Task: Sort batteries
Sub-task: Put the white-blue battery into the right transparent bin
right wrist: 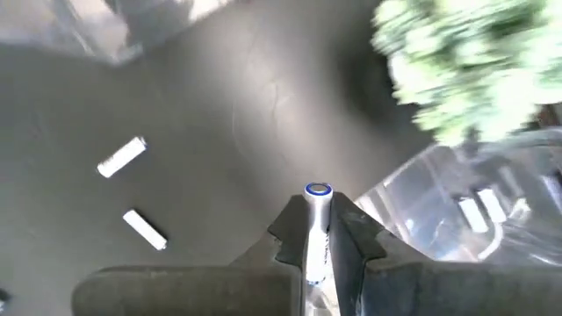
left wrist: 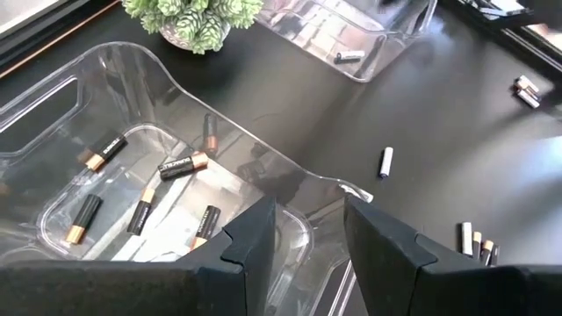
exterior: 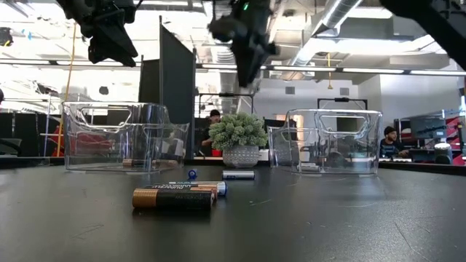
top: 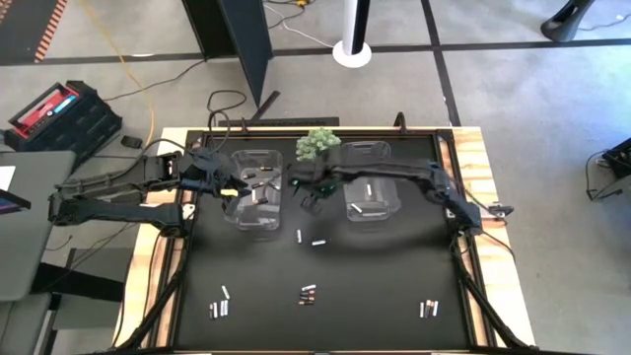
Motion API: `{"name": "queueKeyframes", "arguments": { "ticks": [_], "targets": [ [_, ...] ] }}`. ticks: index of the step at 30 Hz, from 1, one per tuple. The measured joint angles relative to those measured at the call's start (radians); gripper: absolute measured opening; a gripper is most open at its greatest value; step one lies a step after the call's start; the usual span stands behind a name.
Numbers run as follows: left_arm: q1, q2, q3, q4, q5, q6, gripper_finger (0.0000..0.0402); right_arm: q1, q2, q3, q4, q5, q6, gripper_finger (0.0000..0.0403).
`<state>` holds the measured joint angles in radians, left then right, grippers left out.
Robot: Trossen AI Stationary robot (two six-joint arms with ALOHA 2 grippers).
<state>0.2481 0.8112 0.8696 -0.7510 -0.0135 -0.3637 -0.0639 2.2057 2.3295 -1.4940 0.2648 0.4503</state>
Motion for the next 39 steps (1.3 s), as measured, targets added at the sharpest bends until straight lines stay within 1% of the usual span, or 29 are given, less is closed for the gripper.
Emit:
{"name": "queueKeyframes", "arguments": {
  "ticks": [2, 7, 13, 15, 19, 22, 29, 31, 33, 36, 39],
  "targets": [
    [0.000, 0.000, 0.000, 0.000, 0.000, 0.000, 0.0133, -0.015, -0.044, 0.001, -0.013, 0.011, 0.013, 0.0045],
    [0.000, 0.000, 0.000, 0.000, 0.000, 0.000, 0.0133, -0.053, -0.116, 0.001, -0.081, 0.149, 0.054, 0.0045],
    [0.000, 0.000, 0.000, -0.011, 0.000, 0.000, 0.0133, -0.117, -0.129, -0.002, -0.076, 0.160, 0.046, 0.0045],
    [0.000, 0.000, 0.000, -0.033, 0.000, 0.000, 0.0133, -0.137, -0.129, -0.041, -0.076, 0.160, 0.042, 0.0045],
    [0.000, 0.000, 0.000, -0.072, 0.000, 0.000, 0.0133, -0.169, -0.130, -0.177, -0.073, 0.158, 0.071, 0.0045],
    [0.000, 0.000, 0.000, -0.081, 0.000, 0.000, 0.0133, -0.186, -0.156, -0.310, 0.014, 0.143, 0.078, 0.0045],
    [0.000, 0.000, 0.000, -0.081, 0.000, 0.049, 0.0133, -0.229, -0.325, -0.665, 0.338, 0.009, 0.150, 0.0045],
    [0.000, 0.000, 0.000, -0.081, 0.000, 0.062, 0.0133, -0.241, -0.372, -0.763, 0.397, -0.024, 0.176, 0.0045],
    [0.000, 0.000, 0.000, -0.081, 0.000, 0.064, 0.0133, -0.248, -0.414, -0.847, 0.430, -0.035, 0.202, 0.0045],
    [0.000, 0.000, 0.000, -0.081, 0.000, 0.064, 0.0133, -0.262, -0.457, -0.951, 0.489, -0.091, 0.185, 0.0045],
    [0.000, 0.000, 0.000, -0.080, 0.000, 0.064, 0.0133, -0.275, -0.480, -1.039, 0.583, -0.152, 0.115, 0.0045]
  ]
}}
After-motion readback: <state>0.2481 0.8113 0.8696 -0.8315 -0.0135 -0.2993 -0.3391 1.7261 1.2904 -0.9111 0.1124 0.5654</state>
